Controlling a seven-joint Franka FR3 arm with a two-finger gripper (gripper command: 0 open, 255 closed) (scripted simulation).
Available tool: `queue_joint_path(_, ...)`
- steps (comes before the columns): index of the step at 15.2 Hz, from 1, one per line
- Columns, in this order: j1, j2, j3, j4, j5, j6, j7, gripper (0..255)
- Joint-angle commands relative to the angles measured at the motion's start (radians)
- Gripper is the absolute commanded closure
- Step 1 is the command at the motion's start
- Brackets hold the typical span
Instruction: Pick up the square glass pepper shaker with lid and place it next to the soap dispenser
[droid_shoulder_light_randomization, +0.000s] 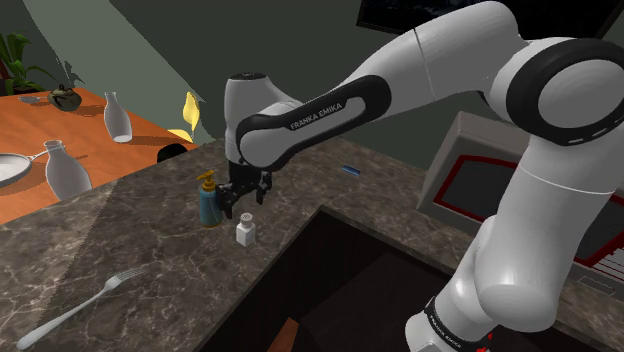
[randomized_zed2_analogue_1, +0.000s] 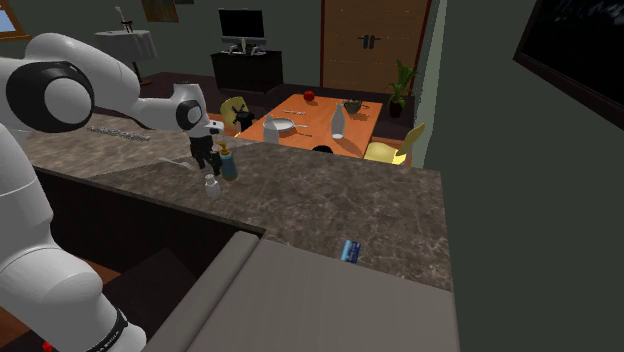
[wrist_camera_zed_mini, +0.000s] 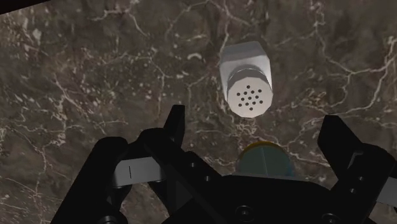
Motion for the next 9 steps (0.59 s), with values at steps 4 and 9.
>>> queue_joint_path(4,-0.002,-0.044,0.003,0.035,0.014,-0.078,-0.009,0)
queue_joint_path(9,-0.002,-0.043,0.003,0.035,0.014,-0.078,-0.009,0)
